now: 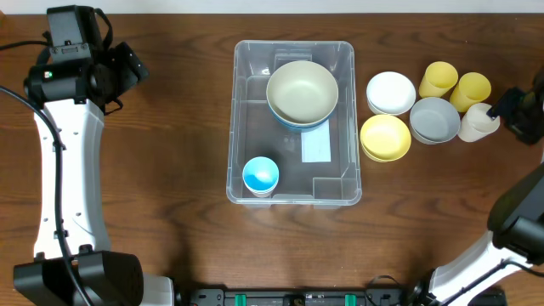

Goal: Pack container
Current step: 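Retract the right gripper back over the right-side cups, then grasp the white cup rim with the right gripper and lift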

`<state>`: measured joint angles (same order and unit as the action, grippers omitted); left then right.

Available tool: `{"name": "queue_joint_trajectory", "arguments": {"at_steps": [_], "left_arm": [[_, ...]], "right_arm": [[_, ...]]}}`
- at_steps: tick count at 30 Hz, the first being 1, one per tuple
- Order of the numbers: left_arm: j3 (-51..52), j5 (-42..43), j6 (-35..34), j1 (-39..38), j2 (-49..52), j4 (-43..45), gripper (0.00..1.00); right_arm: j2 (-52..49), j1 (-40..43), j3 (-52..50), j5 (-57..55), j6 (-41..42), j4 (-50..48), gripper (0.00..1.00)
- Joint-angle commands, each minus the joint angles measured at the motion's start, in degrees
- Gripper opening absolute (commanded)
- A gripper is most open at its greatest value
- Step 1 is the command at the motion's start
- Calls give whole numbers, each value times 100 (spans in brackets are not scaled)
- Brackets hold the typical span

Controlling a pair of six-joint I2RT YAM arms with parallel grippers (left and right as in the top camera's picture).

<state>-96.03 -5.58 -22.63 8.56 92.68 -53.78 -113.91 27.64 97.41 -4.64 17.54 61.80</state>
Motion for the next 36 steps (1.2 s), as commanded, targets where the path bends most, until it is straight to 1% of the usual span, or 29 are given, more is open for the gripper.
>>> {"name": "queue_joint_trajectory", "arguments": {"at_steps": [1, 6, 10, 13, 16, 20, 23, 24, 27, 28, 29, 32, 36], "left_arm": [[-52, -94, 11, 15, 55, -17, 98], [-52, -94, 11, 15, 55, -17, 98], [-52, -94, 11, 15, 55, -17, 98], [-52, -94, 11, 15, 55, -17, 98], [-52, -94, 11, 15, 55, -17, 98], [-52, -94, 11, 15, 55, -17, 98], [-52, -94, 11, 15, 55, -17, 98], [-52, -94, 11, 15, 55, -17, 98], [-52, -94, 11, 15, 55, -17, 98], [-52, -94, 11, 15, 55, -17, 98], [-52, -94, 11, 15, 55, -17, 98], [-52, -94, 11, 15, 55, -17, 98], [-52, -94, 11, 15, 55, -17, 98]], "right_arm": [[-240, 48, -15, 192, -46, -35, 63], [-483, 50, -15, 214, -46, -90, 52], [-535, 48, -42, 236, -44, -81, 52], [-535, 48, -116, 236, -42, -175, 49], [-538, 48, -168, 236, -42, -208, 48], [-538, 48, -302, 256, -42, -289, 50], [-538, 50, -450, 269, -42, -457, 49], [-538, 48, -468, 302, -44, -483, 47], [-535, 50, -468, 426, -44, -505, 29], [-535, 48, -468, 428, -44, -505, 21], [-535, 48, -468, 426, -46, -501, 15], [-533, 50, -463, 426, -44, -455, 1], [-494, 55, -459, 424, -44, -258, 1]]}}
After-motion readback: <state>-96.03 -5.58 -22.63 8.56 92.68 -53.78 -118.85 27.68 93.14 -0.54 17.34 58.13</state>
